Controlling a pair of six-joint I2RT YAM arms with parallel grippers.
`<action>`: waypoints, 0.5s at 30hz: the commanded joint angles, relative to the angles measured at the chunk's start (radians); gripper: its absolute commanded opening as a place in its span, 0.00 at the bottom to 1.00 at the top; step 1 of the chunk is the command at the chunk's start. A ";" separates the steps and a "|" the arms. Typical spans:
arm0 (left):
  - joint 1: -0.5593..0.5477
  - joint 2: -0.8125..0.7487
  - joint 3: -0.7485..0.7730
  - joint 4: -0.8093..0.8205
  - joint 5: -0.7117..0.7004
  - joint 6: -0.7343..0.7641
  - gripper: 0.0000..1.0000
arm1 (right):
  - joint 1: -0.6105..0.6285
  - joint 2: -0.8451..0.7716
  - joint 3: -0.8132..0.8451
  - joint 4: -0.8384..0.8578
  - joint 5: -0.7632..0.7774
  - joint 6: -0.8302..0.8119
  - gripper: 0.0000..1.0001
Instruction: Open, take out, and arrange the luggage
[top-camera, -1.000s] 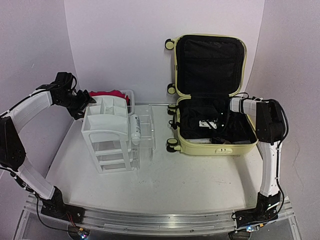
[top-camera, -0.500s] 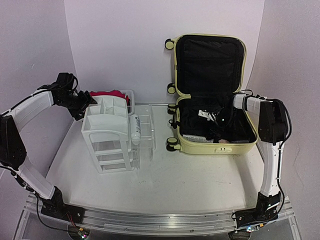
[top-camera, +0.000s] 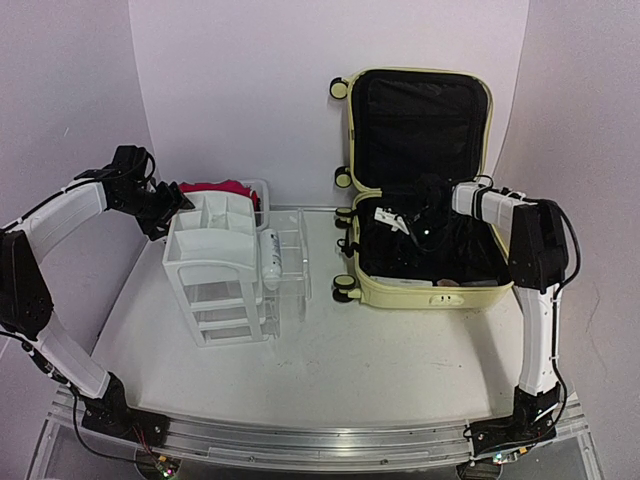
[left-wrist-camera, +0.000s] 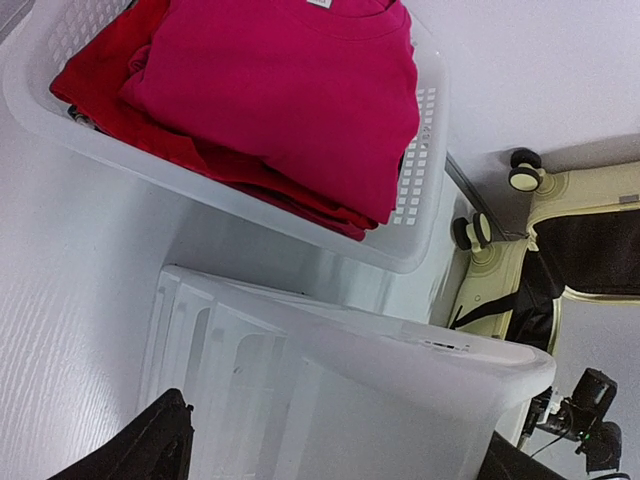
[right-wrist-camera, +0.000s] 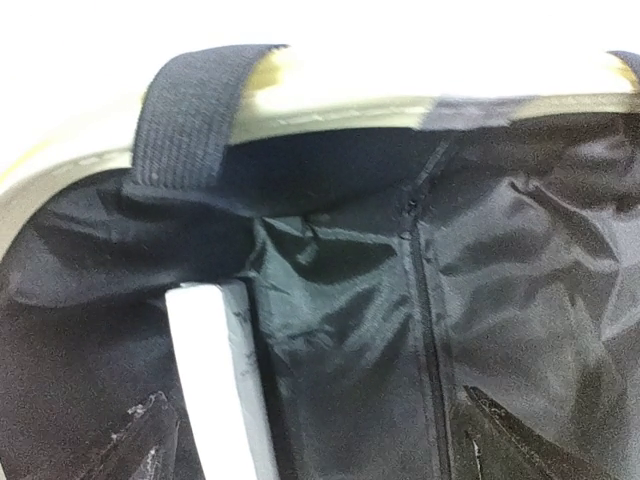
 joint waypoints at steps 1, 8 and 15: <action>0.005 -0.015 0.015 -0.031 0.004 0.043 0.80 | 0.013 -0.001 -0.024 -0.056 -0.033 -0.037 0.94; 0.005 -0.030 0.011 -0.030 0.012 0.053 0.80 | 0.025 0.019 -0.055 -0.078 0.046 -0.093 0.93; 0.005 -0.042 0.025 -0.031 0.017 0.086 0.80 | 0.056 0.068 -0.044 -0.072 0.141 -0.149 0.86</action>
